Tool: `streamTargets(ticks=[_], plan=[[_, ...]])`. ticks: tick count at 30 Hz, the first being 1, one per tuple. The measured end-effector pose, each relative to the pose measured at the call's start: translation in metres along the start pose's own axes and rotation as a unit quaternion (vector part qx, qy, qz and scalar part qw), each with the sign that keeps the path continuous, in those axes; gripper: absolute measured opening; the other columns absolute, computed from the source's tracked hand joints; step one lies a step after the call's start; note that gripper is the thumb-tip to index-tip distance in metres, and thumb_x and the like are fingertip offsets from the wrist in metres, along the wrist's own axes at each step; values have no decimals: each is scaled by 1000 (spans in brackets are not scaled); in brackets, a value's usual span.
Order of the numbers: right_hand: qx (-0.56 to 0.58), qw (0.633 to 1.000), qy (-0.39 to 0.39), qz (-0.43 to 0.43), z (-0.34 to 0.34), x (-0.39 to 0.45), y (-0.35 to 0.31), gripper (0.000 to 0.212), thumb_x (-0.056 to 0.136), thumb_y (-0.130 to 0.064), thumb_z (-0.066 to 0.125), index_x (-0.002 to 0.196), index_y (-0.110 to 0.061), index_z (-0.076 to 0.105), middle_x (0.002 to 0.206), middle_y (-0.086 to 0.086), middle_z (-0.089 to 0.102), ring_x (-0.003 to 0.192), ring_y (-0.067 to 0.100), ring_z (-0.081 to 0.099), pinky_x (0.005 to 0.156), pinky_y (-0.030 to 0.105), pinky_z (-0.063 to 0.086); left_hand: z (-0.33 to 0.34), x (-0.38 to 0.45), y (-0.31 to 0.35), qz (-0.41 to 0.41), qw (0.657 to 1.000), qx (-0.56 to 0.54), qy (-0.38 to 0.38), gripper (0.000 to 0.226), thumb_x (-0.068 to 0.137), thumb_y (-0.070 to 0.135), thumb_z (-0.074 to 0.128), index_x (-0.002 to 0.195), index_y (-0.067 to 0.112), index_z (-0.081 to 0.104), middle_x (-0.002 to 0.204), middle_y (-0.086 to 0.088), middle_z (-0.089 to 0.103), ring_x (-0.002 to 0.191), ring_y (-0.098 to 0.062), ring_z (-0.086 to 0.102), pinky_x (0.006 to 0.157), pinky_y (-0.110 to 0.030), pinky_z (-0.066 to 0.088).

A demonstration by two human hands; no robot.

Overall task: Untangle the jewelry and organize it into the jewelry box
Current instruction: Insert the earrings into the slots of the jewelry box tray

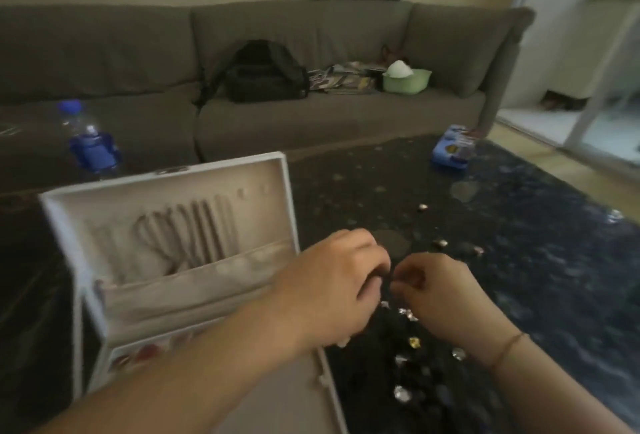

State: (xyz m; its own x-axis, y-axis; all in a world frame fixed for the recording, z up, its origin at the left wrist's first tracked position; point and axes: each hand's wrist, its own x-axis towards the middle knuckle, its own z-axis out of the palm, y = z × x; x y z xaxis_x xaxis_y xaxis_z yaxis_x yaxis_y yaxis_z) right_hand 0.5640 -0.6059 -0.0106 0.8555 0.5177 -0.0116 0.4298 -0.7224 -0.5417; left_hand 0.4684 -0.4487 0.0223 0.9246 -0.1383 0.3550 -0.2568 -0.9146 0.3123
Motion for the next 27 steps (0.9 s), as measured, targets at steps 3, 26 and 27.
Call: streamTargets(ticks=[3, 26, 27], plan=[[-5, 999, 26, 26, -21, 33, 36, 16, 86, -20, 69, 90, -34, 65, 82, -11, 62, 82, 8, 60, 74, 14, 41, 40, 66, -5, -97, 984, 15, -147, 25, 92, 28, 63, 115, 22, 65, 112, 3, 56, 104, -19, 59, 91, -41, 52], [-87, 994, 12, -72, -44, 173, 113, 25, 95, -22, 60, 117, -32, 66, 119, -7, 64, 109, 14, 60, 96, 35, 50, 127, 140, -21, -163, 968, -36, -188, 22, 84, 38, 76, 106, 36, 70, 101, 14, 65, 96, -6, 61, 86, -33, 55], [-41, 996, 16, -72, -47, 165, 113, 24, 95, -21, 60, 115, -32, 67, 115, -9, 65, 107, 11, 60, 95, 31, 48, 125, 139, -23, -169, 964, -55, -195, 28, 83, 37, 78, 109, 35, 69, 99, 15, 64, 93, -4, 60, 86, -30, 54]])
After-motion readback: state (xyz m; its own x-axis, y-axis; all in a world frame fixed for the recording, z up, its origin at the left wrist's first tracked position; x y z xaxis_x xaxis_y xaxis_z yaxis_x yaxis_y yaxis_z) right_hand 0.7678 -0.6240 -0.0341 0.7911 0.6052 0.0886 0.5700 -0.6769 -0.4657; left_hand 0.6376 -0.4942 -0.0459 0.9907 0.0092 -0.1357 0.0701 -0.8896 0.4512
